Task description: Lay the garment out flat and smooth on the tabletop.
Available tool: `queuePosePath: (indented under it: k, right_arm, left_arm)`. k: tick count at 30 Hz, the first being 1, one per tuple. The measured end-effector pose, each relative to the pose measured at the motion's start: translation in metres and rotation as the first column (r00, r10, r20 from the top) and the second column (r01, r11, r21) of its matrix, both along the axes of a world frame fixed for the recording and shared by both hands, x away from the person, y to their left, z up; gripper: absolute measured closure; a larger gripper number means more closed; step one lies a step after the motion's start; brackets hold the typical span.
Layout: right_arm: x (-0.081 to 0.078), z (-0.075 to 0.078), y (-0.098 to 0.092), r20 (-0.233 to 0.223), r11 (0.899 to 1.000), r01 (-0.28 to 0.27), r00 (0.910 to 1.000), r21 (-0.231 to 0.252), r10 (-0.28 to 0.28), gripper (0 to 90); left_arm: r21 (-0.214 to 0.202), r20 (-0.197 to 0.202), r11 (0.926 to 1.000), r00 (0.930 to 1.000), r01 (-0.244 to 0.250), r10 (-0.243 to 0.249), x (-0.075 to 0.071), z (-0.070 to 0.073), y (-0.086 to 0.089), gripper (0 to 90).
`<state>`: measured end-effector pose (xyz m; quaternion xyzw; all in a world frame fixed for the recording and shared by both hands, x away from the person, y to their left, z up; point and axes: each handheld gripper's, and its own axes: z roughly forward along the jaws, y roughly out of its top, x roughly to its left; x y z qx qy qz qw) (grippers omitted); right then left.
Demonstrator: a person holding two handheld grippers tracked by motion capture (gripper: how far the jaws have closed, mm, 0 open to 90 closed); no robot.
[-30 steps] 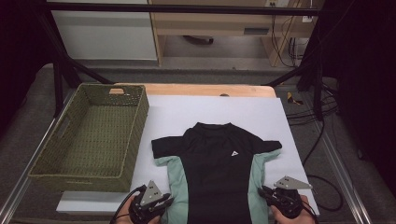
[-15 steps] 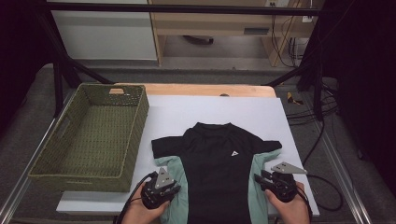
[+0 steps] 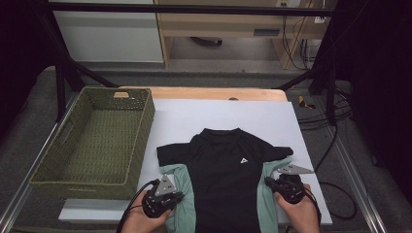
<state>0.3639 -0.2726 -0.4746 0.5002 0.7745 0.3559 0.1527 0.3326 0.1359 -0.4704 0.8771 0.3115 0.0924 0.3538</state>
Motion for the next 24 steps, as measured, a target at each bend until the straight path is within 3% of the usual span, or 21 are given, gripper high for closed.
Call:
queuePosePath:
  k: [3,6,11,13,16,18,21,24]
  right_arm:
    - [-0.015,0.001,-0.003,-0.002,0.999,-0.036,0.9993,-0.007,0.036,90.0]
    - [-0.026,0.002,-0.003,0.018,0.999,-0.051,0.9986,-0.004,0.051,89.3]
    - [-0.024,0.011,-0.005,0.101,0.999,-0.028,0.9946,0.030,0.025,68.8]
    - [-0.017,0.016,-0.008,0.115,0.999,-0.011,0.9934,0.036,0.007,63.1]
    - [-0.001,0.023,-0.010,0.139,0.999,0.000,0.9903,0.037,-0.006,56.7]
    - [0.011,0.025,-0.011,0.155,0.999,0.000,0.9879,0.034,-0.006,51.6]
    - [0.029,0.027,-0.015,0.154,1.000,0.016,0.9879,0.026,-0.020,48.2]
    - [0.042,0.029,-0.022,0.163,0.999,0.050,0.9854,0.004,-0.050,47.7]
  left_arm:
    - [-0.006,0.001,0.9999,0.9999,0.012,-0.012,-0.013,0.002,0.004,86.2]
    - [-0.009,0.051,1.0000,0.9987,-0.003,0.004,-0.021,0.003,0.006,83.1]
    - [-0.033,0.114,0.9975,0.9913,-0.062,0.065,-0.013,0.018,0.002,63.5]
    - [-0.045,0.138,0.9949,0.9858,-0.091,0.096,-0.002,0.025,0.000,58.5]
    - [-0.008,0.168,0.9913,0.9772,-0.131,0.130,0.021,0.028,-0.006,55.2]
    - [-0.005,0.160,0.9872,0.9744,-0.159,0.158,0.038,0.027,-0.011,51.3]
    - [0.006,0.191,0.9810,0.9631,-0.194,0.189,0.059,0.028,-0.015,50.4]
    - [0.022,0.198,0.9769,0.9587,-0.213,0.204,0.076,0.028,-0.018,50.5]
